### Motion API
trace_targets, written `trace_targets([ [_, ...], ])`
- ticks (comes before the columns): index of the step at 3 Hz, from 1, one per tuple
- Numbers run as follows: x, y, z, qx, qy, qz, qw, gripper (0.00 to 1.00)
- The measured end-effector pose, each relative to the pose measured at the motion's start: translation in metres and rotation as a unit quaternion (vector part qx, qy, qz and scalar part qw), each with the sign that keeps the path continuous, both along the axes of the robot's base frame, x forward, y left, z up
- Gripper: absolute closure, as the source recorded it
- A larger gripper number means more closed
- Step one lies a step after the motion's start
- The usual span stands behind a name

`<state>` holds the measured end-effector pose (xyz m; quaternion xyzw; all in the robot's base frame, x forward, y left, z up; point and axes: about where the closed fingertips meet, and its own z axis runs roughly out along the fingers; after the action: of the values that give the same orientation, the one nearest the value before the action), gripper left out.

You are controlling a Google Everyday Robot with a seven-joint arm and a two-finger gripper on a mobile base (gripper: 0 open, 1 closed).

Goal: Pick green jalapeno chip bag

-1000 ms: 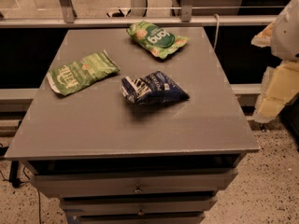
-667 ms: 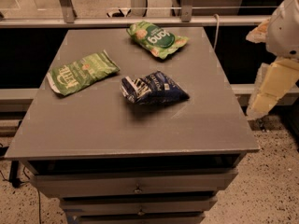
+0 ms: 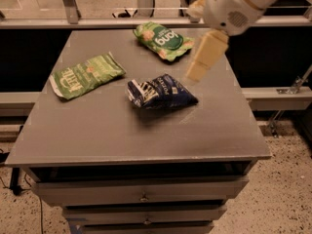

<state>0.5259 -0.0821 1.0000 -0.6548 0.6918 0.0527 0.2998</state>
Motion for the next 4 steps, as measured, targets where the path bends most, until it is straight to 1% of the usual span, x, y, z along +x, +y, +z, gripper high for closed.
trace_targets([
  [1, 0.027, 0.090, 0.014, 0.083, -0.022, 0.039, 0.9955, 0.00],
  [2, 0.027, 0.090, 0.014, 0.083, -0.021, 0.040, 0.9956, 0.00],
  [3, 0.028, 0.097, 0.000, 0.108, -0.007, 0.029, 0.9937, 0.00],
  [4, 0.033, 0.132, -0.035, 0.161, 0.022, 0.018, 0.9865, 0.00],
])
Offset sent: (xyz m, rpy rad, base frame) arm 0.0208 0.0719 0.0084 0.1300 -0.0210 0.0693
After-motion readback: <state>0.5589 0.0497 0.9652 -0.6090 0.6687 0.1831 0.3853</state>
